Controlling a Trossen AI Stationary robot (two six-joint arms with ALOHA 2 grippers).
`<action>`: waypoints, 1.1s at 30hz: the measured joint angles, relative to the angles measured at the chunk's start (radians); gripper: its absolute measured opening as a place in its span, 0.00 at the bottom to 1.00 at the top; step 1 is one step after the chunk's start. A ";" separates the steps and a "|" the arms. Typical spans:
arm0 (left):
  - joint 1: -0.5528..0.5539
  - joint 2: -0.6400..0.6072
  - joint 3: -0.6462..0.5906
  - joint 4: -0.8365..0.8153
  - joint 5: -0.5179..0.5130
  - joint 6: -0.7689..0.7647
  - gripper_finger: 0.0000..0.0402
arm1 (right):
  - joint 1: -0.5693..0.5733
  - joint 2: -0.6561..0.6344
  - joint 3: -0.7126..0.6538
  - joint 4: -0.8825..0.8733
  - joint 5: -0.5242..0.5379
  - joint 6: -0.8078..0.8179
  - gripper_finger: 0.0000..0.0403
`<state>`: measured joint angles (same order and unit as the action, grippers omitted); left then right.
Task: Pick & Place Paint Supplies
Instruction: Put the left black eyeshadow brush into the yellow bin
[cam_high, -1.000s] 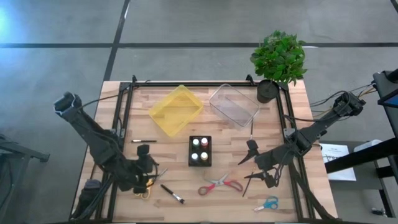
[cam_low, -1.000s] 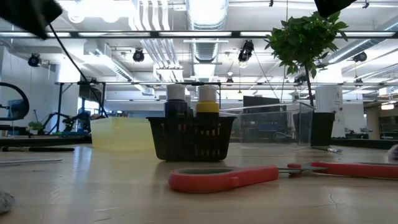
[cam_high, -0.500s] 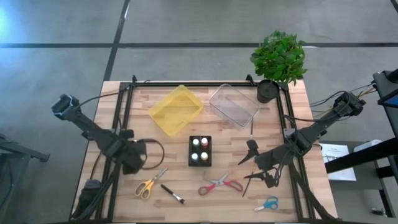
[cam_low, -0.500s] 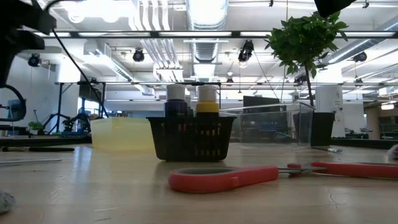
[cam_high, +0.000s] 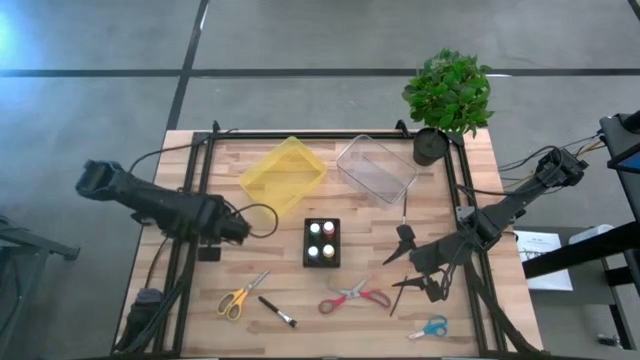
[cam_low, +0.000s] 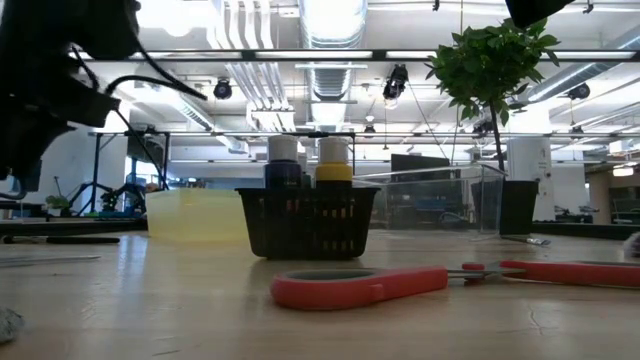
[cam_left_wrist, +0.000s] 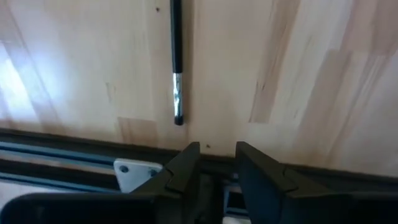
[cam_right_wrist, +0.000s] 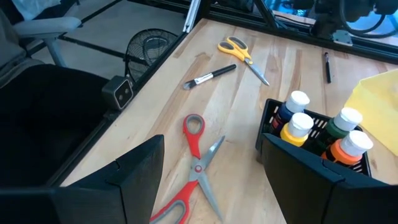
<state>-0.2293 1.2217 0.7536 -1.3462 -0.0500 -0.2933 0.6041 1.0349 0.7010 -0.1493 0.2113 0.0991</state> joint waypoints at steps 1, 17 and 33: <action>0.007 0.000 0.000 0.009 0.006 0.002 0.27 | 0.000 0.000 0.000 0.000 0.000 -0.002 0.65; 0.162 0.307 0.017 0.122 -0.033 0.101 0.27 | 0.000 0.000 0.000 -0.001 -0.001 -0.012 0.65; 0.233 0.463 0.042 0.136 -0.001 0.136 0.27 | 0.000 0.000 0.000 -0.019 -0.004 -0.025 0.65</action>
<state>0.0036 1.6848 0.7961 -1.2102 -0.0515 -0.1570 0.6041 1.0348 0.7010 -0.1688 0.2077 0.0746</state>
